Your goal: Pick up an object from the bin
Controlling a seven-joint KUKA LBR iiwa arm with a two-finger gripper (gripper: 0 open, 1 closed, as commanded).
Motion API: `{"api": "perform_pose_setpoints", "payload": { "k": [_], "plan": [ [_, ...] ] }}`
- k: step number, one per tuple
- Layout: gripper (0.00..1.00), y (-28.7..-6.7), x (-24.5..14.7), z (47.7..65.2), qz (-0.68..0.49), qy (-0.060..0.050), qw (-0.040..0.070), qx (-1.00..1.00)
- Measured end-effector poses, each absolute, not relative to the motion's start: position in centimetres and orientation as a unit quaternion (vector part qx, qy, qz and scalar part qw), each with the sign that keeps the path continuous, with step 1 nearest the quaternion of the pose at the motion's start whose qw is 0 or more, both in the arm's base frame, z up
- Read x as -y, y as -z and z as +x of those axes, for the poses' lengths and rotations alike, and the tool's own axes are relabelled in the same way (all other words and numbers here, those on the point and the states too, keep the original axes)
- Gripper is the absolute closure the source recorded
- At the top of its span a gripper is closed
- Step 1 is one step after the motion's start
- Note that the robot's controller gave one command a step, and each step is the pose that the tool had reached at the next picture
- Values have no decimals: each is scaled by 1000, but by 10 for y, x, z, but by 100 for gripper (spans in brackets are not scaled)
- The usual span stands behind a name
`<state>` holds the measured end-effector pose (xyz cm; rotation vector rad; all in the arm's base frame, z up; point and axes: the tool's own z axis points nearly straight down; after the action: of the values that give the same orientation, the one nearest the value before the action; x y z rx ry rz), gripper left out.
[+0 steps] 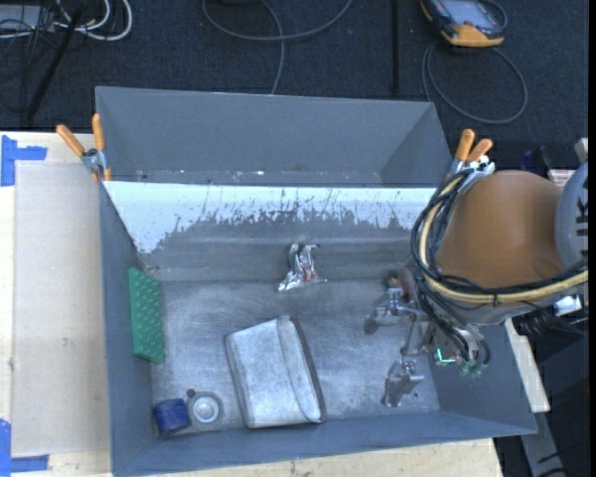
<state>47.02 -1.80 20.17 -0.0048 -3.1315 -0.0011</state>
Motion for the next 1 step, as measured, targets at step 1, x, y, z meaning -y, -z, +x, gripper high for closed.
{"api": "perform_pose_setpoints", "payload": {
  "k": [1],
  "plan": [
    [0, -71, -23, 510, 248, 0, -3, 969]
  ]
}}
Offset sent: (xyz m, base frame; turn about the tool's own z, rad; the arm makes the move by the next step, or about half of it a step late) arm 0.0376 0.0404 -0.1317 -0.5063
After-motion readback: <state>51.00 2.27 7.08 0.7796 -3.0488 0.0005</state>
